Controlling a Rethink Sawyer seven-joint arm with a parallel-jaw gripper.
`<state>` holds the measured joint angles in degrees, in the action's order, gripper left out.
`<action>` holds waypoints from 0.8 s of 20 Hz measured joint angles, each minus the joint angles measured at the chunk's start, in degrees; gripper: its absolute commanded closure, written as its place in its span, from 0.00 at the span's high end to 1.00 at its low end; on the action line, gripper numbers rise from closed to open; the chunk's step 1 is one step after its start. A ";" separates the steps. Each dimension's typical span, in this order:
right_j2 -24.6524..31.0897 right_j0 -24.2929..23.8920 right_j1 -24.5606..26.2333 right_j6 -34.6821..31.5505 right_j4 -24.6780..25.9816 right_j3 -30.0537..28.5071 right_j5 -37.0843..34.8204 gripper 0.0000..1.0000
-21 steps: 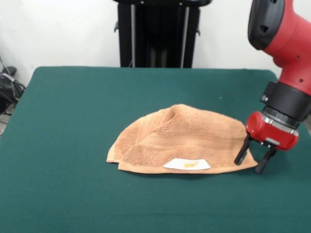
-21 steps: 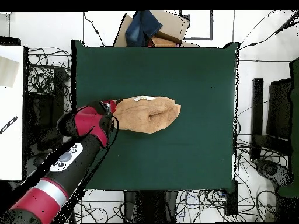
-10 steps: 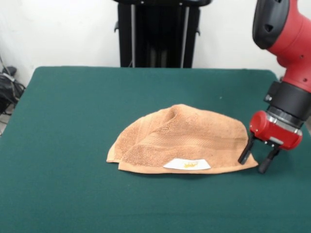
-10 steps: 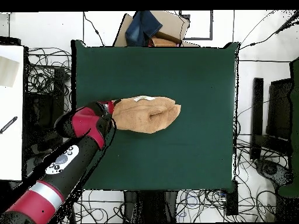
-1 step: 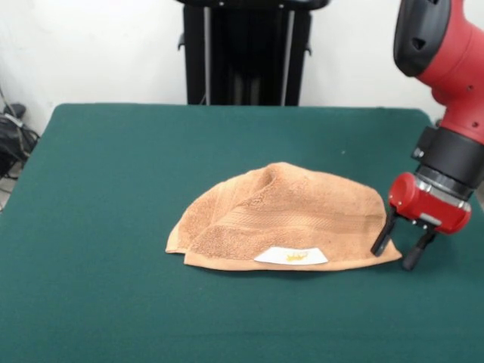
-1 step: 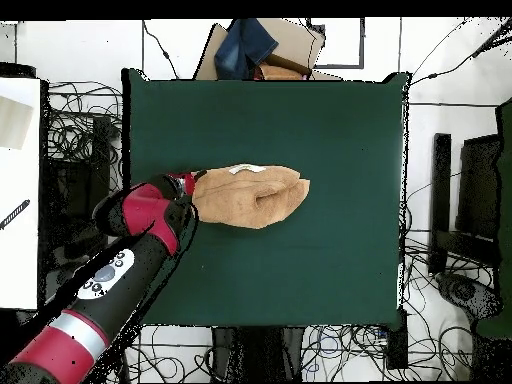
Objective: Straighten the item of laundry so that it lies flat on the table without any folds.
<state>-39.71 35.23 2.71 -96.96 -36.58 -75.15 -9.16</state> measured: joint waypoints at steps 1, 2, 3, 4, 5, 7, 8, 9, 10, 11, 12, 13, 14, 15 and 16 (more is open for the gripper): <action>0.00 0.00 0.00 0.00 0.00 0.00 0.01 1.00; 0.00 0.00 0.00 0.01 0.00 0.00 0.01 1.00; 0.00 0.00 0.00 0.01 0.00 0.00 0.01 1.00; 0.00 0.00 0.00 0.01 0.00 0.00 0.05 1.00; 0.00 0.00 0.00 0.01 0.00 -0.01 0.14 1.00; 0.01 0.00 0.01 0.01 0.02 -0.22 0.73 1.00; 0.02 0.00 0.01 0.01 0.04 -0.33 1.05 1.00; 0.02 -0.01 0.01 0.01 0.04 -0.42 1.28 1.00; 0.02 -0.01 0.01 0.01 0.04 -0.51 1.50 1.00; 0.02 -0.03 0.01 0.01 0.02 -0.65 1.85 1.00; 0.02 -0.05 0.00 0.01 0.02 -0.94 2.34 1.00; 0.02 -0.06 0.00 0.01 0.02 -1.11 2.58 1.00; 0.02 -0.08 0.01 0.01 0.02 -1.36 2.88 1.00; 0.03 -0.07 0.00 0.01 0.03 -1.74 3.31 1.00; 0.04 -0.07 -0.01 0.01 0.04 -2.11 3.73 1.00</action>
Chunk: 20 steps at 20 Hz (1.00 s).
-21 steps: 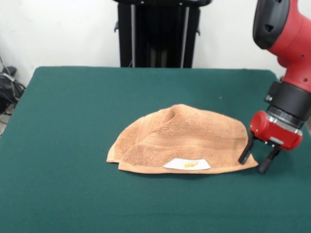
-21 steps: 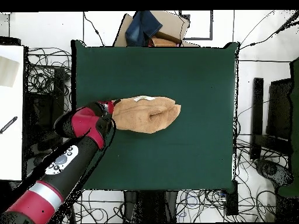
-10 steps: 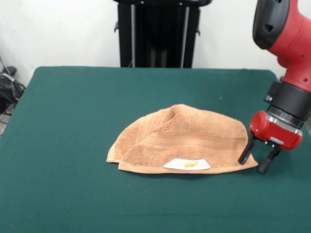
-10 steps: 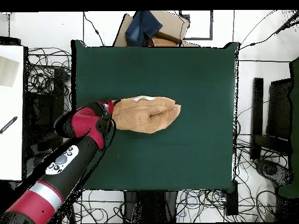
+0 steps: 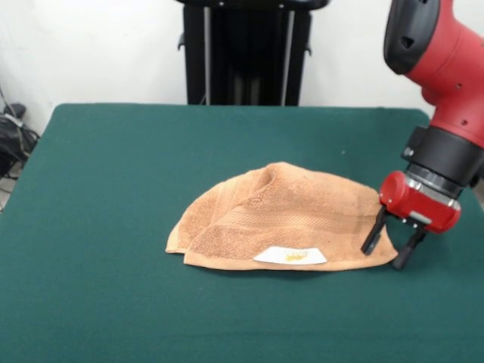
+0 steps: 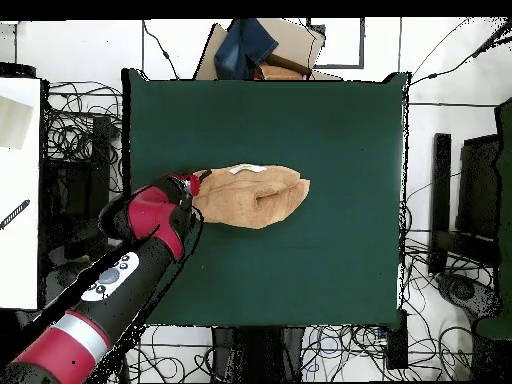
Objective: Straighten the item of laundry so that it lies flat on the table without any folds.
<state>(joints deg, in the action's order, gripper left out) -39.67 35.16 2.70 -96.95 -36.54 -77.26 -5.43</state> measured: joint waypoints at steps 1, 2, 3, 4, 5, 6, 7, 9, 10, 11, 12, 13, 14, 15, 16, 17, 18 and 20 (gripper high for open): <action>0.09 -0.02 -0.05 0.00 -0.01 -0.21 0.27 1.00; 0.20 -0.05 -0.11 0.00 -0.01 -0.37 0.50 1.00; 0.35 -0.08 -0.22 0.00 -0.01 -0.57 0.71 1.00; 0.60 -0.12 -0.45 0.00 0.00 -0.95 1.02 1.00; 0.80 -0.15 -0.67 0.00 -0.01 -1.25 1.24 1.00; 1.28 -0.23 -1.31 0.00 -0.01 -2.08 1.73 1.00; 1.46 -0.26 -1.55 0.00 -0.01 -2.37 1.87 1.00; 2.14 -0.41 -2.53 0.00 -0.01 -3.52 2.32 1.00; 2.25 -0.44 -2.69 0.00 0.00 -3.72 2.39 1.00; 2.44 -0.50 -2.99 0.00 -0.01 -4.08 2.53 1.00; 2.88 -0.63 -3.76 0.00 0.00 -5.05 3.15 1.00; 3.00 -0.67 -3.97 0.00 -0.01 -5.31 3.46 1.00; 3.14 -0.70 -4.17 0.00 -0.01 -5.58 3.84 1.00; 3.38 -0.75 -4.43 0.00 0.05 -5.95 4.50 1.00; 3.79 -0.85 -4.83 0.00 0.32 -6.54 5.93 1.00; 4.56 -1.16 -5.39 -0.01 1.69 -7.69 11.09 0.00; 4.84 -1.35 -5.50 -0.01 2.25 -7.94 12.78 0.00; 5.41 -1.74 -5.71 -0.01 3.35 -8.42 16.15 0.00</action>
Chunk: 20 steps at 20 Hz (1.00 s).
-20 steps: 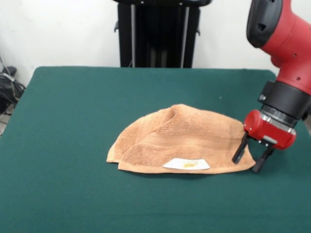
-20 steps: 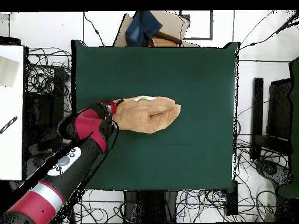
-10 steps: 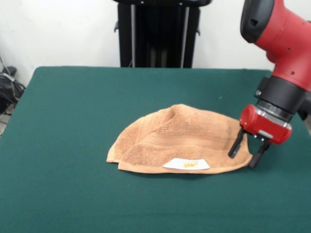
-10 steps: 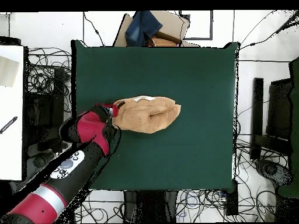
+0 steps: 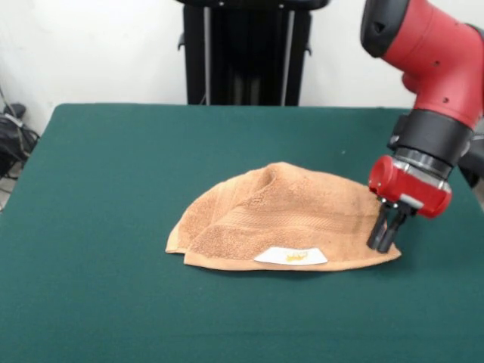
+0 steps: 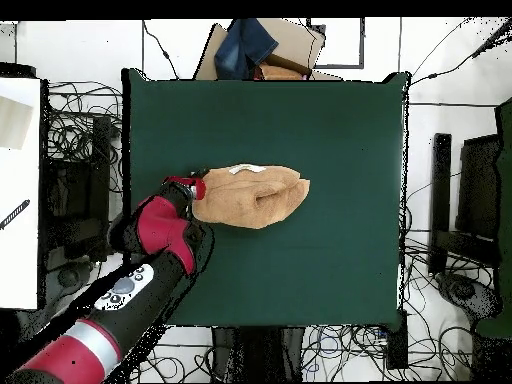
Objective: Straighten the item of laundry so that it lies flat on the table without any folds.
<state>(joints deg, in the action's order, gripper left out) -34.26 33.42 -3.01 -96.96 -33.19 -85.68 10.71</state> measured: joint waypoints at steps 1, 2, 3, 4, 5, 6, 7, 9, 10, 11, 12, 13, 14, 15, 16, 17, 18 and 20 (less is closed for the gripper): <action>0.27 -0.24 -0.10 0.00 0.48 -0.16 1.31 0.00; 0.55 -0.49 -0.19 0.00 0.95 -0.32 2.61 0.00; 1.51 -1.47 -0.55 0.00 2.49 -0.71 6.66 0.00; 2.30 -2.29 -0.81 0.00 3.53 -0.98 9.45 0.00; 2.89 -2.93 -0.99 0.00 4.18 -1.24 11.36 0.00; 3.36 -3.38 -1.12 0.00 4.51 -1.47 12.61 0.00; 3.83 -3.83 -1.25 0.00 4.85 -1.71 13.85 0.00; 5.07 -4.98 -1.62 0.00 5.22 -2.25 15.59 0.00; 5.49 -5.31 -1.76 0.00 5.22 -2.33 15.58 0.00; 5.91 -5.64 -1.90 0.00 5.22 -2.41 15.57 0.00; 6.49 -6.10 -2.06 0.00 5.25 -2.44 15.48 0.00; 6.87 -6.36 -2.16 0.00 5.22 -2.46 15.43 0.00; 7.75 -6.81 -2.39 0.00 5.25 -2.46 14.96 0.00; 7.89 -6.82 -2.42 0.00 5.24 -2.46 14.80 0.00; 7.97 -6.74 -2.43 0.00 5.13 -2.50 14.62 0.00; 7.98 -6.37 -2.47 0.00 4.75 -2.72 14.56 0.00; 7.99 -6.01 -2.50 0.00 4.38 -2.93 14.49 0.00; 8.00 -5.56 -2.82 0.00 4.07 -3.35 14.44 0.00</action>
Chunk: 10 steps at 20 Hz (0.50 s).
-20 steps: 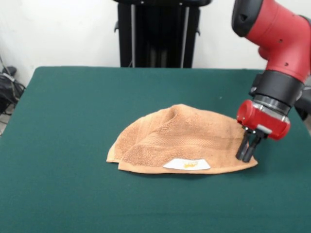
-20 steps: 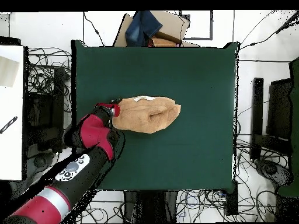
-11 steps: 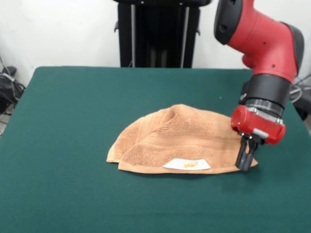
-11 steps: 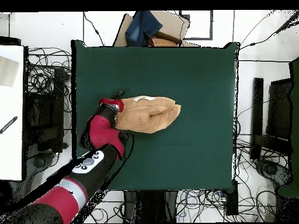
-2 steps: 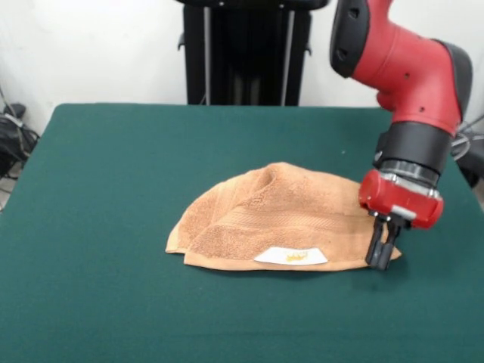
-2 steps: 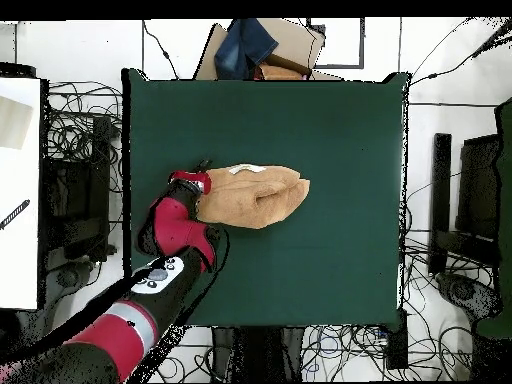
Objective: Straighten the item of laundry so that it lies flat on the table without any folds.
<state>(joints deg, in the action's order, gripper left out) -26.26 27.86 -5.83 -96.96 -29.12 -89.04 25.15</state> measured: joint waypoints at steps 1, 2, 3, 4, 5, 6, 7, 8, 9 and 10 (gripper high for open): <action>0.01 0.22 -0.16 0.00 -0.15 -0.21 -0.03 0.00; 0.02 0.75 -1.05 0.00 -0.48 -0.87 -0.83 0.00; 0.02 0.87 -1.36 0.00 -0.55 -1.03 -1.20 0.00; 0.01 1.02 -1.76 0.00 -0.68 -1.23 -1.71 0.00; 0.01 1.17 -2.16 0.00 -0.80 -1.42 -2.22 0.00; 0.00 1.41 -2.72 0.00 -1.18 -1.67 -3.21 0.00; 0.00 1.65 -3.29 0.00 -1.55 -1.91 -4.20 0.00; -0.01 2.03 -3.87 0.00 -2.41 -2.09 -5.66 0.00; -0.01 2.42 -4.25 0.00 -3.38 -2.08 -7.10 0.00; -0.01 2.81 -4.64 0.00 -4.36 -2.08 -8.53 0.00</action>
<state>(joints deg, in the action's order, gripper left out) -26.26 30.66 -10.46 -96.96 -33.47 -91.12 16.62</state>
